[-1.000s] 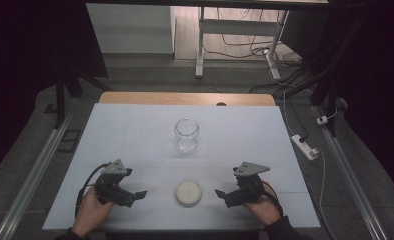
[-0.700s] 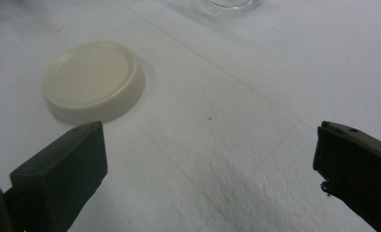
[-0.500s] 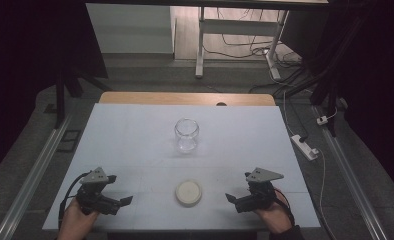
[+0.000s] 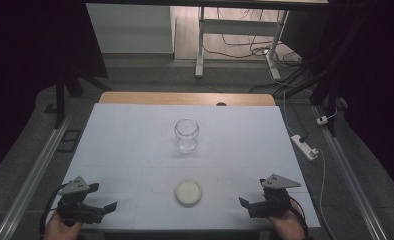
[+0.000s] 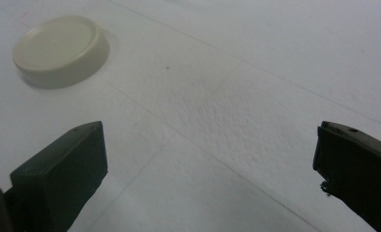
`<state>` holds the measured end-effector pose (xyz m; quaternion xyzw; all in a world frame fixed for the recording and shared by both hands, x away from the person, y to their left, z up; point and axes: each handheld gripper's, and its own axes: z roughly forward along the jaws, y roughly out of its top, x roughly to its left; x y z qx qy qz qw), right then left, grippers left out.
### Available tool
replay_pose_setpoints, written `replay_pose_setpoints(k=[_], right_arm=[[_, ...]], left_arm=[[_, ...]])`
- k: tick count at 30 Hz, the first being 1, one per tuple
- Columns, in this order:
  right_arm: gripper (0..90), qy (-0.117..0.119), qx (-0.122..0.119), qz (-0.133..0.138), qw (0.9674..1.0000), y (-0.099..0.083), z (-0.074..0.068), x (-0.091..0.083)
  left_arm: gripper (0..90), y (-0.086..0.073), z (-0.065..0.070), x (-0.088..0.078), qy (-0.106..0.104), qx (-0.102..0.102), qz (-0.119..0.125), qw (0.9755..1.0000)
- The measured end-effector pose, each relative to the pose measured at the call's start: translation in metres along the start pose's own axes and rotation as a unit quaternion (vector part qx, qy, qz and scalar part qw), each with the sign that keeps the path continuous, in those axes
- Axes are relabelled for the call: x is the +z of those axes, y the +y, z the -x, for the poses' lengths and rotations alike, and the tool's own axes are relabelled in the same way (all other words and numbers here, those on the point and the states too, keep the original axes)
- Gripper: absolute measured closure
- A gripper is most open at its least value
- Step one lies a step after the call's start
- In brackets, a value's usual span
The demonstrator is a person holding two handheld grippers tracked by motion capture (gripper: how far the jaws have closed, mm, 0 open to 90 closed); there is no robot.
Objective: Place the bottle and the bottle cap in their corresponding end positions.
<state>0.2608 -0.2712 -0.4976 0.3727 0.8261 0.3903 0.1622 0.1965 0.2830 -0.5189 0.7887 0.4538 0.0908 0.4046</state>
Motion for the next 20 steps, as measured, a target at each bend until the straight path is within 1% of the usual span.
replay_pose_setpoints(k=[7,10,15,18,20], right_arm=[[0.0,-0.011,0.013,-0.007,0.9998,-0.009,0.004,-0.008],[0.0,-0.014,0.019,-0.003,0.9997,-0.011,0.004,-0.013],[0.0,-0.017,0.026,-0.007,0.9995,-0.014,0.005,-0.017],[0.0,-0.017,0.027,-0.012,0.9994,-0.014,0.005,-0.017],[0.0,-0.018,0.025,-0.016,0.9994,-0.014,0.005,-0.016]], left_arm=[[0.0,-0.011,0.002,-0.005,0.017,-0.003,-0.008,0.9998],[0.0,-0.014,0.003,-0.006,0.023,-0.003,-0.015,0.9996],[0.0,-0.018,0.007,-0.010,0.041,0.000,-0.021,0.9989],[0.0,-0.019,0.007,-0.010,0.042,-0.003,-0.018,0.9989],[0.0,-0.018,0.006,-0.010,0.040,-0.004,-0.020,0.9990]])
